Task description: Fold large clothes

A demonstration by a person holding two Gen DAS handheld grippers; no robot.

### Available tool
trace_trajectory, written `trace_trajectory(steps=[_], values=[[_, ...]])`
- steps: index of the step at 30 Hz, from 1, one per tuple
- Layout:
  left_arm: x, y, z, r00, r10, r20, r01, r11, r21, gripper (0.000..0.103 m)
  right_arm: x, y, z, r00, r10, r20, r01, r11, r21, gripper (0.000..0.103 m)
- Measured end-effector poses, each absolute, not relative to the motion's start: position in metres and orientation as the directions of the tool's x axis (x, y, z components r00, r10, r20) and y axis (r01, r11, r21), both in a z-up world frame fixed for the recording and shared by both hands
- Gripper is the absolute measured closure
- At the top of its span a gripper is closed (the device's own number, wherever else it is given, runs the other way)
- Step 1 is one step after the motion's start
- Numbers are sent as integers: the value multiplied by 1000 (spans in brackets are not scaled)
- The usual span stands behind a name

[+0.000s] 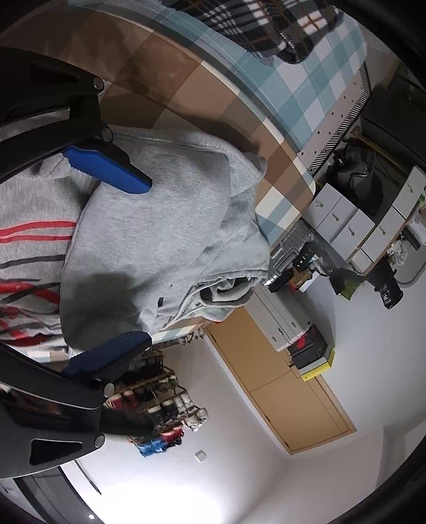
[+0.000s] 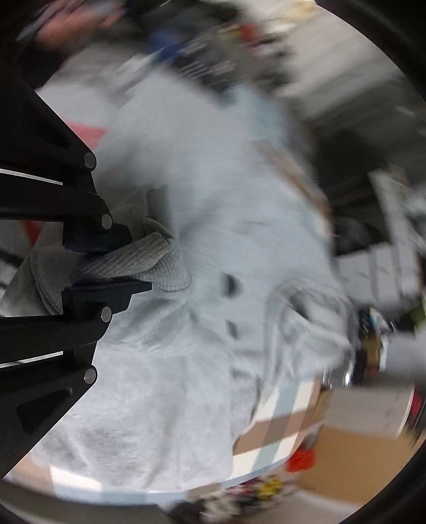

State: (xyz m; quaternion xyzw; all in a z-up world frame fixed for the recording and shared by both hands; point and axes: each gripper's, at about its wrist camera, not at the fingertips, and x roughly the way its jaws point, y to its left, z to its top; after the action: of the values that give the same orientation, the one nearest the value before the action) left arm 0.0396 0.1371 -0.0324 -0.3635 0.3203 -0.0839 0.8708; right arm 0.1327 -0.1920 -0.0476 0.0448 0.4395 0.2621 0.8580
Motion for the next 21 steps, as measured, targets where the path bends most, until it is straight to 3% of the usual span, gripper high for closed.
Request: trace_trajectory(steps=[5,8,12,16,21], values=[[44,129,-35,771,-354,-529,-78,772,-631,20,140,-289,-30,652,550,-522,-202,789,580,90],[47,129,-37,769,-328,-549,-88,796,-599,20,133,-336,-43,719,507,-474,-94,748,658,90],[54,134,-42,761,-315,-568,-118,792,-599,20,110,-392,-88,756,406,-514,83,719,690,90],[58,137,-48,748,-308,-588,-148,786,-600,20,98,-409,-125,697,417,-584,161,702,694,90],[54,138,-46,743,-319,-588,-150,778,-611,20,78,-394,-85,752,417,-510,36,747,664,89]])
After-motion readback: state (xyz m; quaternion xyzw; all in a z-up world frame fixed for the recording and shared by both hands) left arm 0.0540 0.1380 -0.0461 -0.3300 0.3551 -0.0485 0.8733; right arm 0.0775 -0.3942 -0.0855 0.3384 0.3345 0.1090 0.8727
